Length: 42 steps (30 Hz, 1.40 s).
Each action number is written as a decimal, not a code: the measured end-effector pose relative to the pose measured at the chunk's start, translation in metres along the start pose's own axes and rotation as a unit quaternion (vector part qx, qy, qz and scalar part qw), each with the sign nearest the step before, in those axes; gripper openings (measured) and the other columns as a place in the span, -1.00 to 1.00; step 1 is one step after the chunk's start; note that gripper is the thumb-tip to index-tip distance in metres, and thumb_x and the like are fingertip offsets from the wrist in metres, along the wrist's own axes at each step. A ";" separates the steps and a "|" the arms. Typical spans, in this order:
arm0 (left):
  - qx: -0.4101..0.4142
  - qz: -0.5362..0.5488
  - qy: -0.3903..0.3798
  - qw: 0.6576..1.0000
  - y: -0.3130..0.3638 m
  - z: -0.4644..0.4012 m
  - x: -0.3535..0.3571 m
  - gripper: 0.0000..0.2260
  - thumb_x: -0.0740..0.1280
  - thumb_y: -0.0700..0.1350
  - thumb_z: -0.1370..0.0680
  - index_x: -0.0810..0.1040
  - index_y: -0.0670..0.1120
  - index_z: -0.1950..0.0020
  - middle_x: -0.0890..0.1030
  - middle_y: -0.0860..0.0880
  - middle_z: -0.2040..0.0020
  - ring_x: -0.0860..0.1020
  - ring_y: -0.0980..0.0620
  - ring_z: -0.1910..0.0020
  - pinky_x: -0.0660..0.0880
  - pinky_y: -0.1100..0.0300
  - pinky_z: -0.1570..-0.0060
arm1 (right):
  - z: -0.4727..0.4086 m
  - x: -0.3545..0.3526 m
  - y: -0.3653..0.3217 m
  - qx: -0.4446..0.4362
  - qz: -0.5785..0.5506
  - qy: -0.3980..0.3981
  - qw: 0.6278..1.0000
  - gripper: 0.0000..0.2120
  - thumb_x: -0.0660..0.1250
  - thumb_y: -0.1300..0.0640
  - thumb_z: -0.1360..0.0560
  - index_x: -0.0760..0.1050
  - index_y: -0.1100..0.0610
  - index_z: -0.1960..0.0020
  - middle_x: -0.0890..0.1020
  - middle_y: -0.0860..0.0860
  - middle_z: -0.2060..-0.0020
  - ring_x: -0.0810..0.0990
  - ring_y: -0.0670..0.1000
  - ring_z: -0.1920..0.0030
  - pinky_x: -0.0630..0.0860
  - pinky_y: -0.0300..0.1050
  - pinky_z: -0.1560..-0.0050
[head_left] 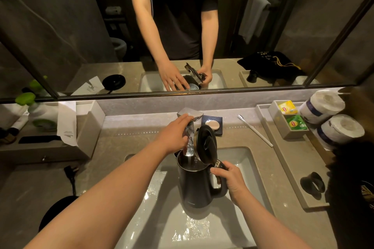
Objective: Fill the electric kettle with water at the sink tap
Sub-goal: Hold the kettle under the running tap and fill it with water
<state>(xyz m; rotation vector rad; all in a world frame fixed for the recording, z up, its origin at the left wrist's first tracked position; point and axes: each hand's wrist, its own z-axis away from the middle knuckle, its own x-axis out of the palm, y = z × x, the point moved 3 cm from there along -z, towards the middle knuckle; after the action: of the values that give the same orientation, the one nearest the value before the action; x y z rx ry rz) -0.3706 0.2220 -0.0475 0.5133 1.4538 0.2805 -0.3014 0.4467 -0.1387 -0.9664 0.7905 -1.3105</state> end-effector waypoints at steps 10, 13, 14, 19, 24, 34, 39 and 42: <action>0.004 -0.004 0.004 1.000 -0.001 -0.001 0.001 -0.36 0.31 -0.15 -0.47 0.14 0.10 -0.49 0.18 0.01 -0.54 0.27 -0.06 -0.43 0.31 0.02 -0.31 | 0.001 0.000 0.002 0.001 0.007 0.002 1.000 -0.89 0.53 0.10 -0.20 0.60 0.04 0.34 0.61 -0.07 0.49 0.57 -0.10 0.45 0.47 -0.13 0.34; 0.004 -0.004 0.002 1.000 -0.001 -0.001 0.001 -0.35 0.31 -0.15 -0.47 0.14 0.10 -0.50 0.18 0.01 -0.54 0.26 -0.06 -0.44 0.29 0.03 -0.32 | 0.001 0.000 0.004 0.002 0.011 0.005 1.000 -0.88 0.53 0.10 -0.21 0.60 0.07 0.32 0.60 -0.08 0.49 0.56 -0.05 0.40 0.47 -0.10 0.31; 0.005 -0.003 0.002 1.000 -0.002 -0.001 0.001 -0.35 0.31 -0.15 -0.46 0.14 0.10 -0.50 0.18 0.01 -0.54 0.26 -0.06 -0.44 0.29 0.02 -0.33 | 0.000 -0.001 0.005 0.003 0.013 0.007 1.000 -0.85 0.53 0.09 -0.21 0.59 0.10 0.31 0.60 -0.08 0.49 0.55 -0.01 0.38 0.47 -0.08 0.29; 0.009 -0.001 0.002 1.000 -0.001 -0.001 0.000 -0.36 0.31 -0.16 -0.46 0.16 0.09 -0.50 0.19 0.01 -0.54 0.26 -0.06 -0.44 0.30 0.01 -0.35 | 0.000 -0.002 0.009 0.006 0.025 0.014 1.000 -0.78 0.52 0.07 -0.21 0.58 0.16 0.26 0.60 -0.06 0.47 0.55 0.04 0.31 0.49 -0.05 0.24; 0.006 -0.004 0.002 1.000 -0.001 0.000 -0.001 -0.36 0.31 -0.17 -0.47 0.15 0.09 -0.50 0.17 0.01 -0.54 0.26 -0.06 -0.44 0.29 0.02 -0.34 | -0.001 -0.003 0.012 0.009 0.020 0.021 1.000 -0.77 0.53 0.08 -0.21 0.59 0.18 0.23 0.59 -0.01 0.44 0.52 0.08 0.30 0.47 -0.03 0.24; 0.006 -0.008 0.001 1.000 0.000 0.000 -0.002 -0.36 0.30 -0.17 -0.47 0.15 0.08 -0.50 0.17 0.01 -0.54 0.25 -0.06 -0.44 0.28 0.02 -0.33 | -0.003 -0.003 0.013 0.007 0.012 0.018 1.000 -0.82 0.54 0.08 -0.20 0.58 0.12 0.31 0.57 -0.03 0.48 0.52 0.07 0.32 0.46 -0.02 0.24; 0.006 -0.009 0.001 1.000 0.000 0.000 -0.002 -0.35 0.31 -0.17 -0.47 0.14 0.08 -0.51 0.16 0.01 -0.55 0.26 -0.06 -0.44 0.29 0.02 -0.33 | -0.003 -0.003 0.015 0.007 0.024 0.019 0.999 -0.75 0.54 0.05 -0.19 0.59 0.16 0.24 0.59 -0.03 0.45 0.54 0.05 0.30 0.49 -0.03 0.25; 0.006 -0.009 -0.001 1.000 0.000 0.000 -0.001 -0.35 0.31 -0.17 -0.47 0.13 0.07 -0.51 0.15 0.01 -0.55 0.25 -0.07 -0.44 0.26 0.03 -0.34 | -0.003 -0.005 0.016 0.007 0.025 0.020 0.999 -0.75 0.54 0.06 -0.19 0.60 0.17 0.23 0.60 -0.02 0.44 0.55 0.04 0.31 0.49 -0.04 0.25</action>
<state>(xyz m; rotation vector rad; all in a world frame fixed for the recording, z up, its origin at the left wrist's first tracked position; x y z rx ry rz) -0.3710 0.2213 -0.0467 0.5096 1.4576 0.2566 -0.2979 0.4508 -0.1545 -0.9065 0.8293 -1.2936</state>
